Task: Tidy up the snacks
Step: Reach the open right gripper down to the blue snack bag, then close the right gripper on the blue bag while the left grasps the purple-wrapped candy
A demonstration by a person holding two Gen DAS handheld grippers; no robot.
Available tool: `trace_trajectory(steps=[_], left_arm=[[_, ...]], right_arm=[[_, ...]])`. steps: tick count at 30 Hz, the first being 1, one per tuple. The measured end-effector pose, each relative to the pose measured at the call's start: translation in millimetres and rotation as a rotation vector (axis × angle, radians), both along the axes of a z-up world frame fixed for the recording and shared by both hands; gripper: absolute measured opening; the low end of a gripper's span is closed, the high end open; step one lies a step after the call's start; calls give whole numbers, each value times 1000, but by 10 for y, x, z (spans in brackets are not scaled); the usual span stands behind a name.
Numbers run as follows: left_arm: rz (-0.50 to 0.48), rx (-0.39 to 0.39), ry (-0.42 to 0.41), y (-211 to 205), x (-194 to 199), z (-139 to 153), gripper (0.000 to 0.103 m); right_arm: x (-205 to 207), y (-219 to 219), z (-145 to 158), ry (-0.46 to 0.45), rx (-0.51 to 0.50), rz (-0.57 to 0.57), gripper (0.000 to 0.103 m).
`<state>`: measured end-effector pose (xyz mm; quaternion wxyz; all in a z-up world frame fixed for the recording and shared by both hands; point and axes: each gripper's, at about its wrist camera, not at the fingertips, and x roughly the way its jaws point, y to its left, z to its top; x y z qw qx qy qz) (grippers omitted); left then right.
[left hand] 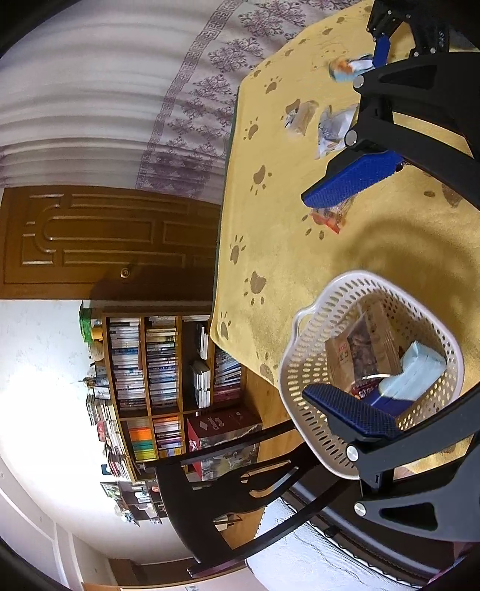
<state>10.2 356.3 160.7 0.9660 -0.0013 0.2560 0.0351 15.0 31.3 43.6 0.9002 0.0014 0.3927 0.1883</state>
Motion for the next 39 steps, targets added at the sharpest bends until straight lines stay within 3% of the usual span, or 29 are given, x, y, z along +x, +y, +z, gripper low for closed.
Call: trace_trajectory(steps=[7, 16, 20, 25, 34, 39], left_arm=[[-46, 34, 14, -209, -11, -76, 97], [-80, 57, 29, -360, 0, -163, 97], [-92, 62, 36, -411, -3, -194, 97], [-115, 72, 47, -499, 6, -256, 97], [-152, 91, 101, -682, 113, -483, 97], [-183, 100, 147, -829, 198, -656, 97]], right_arm=[[-105, -249, 41, -23, 31, -66, 67], [296, -485, 207, -66, 61, -209, 72], [669, -457, 246, -36, 90, -194, 72], [984, -298, 124, 19, 13, -141, 72], [607, -159, -127, 50, -111, -4, 73], [459, -116, -173, 35, -143, -13, 73]])
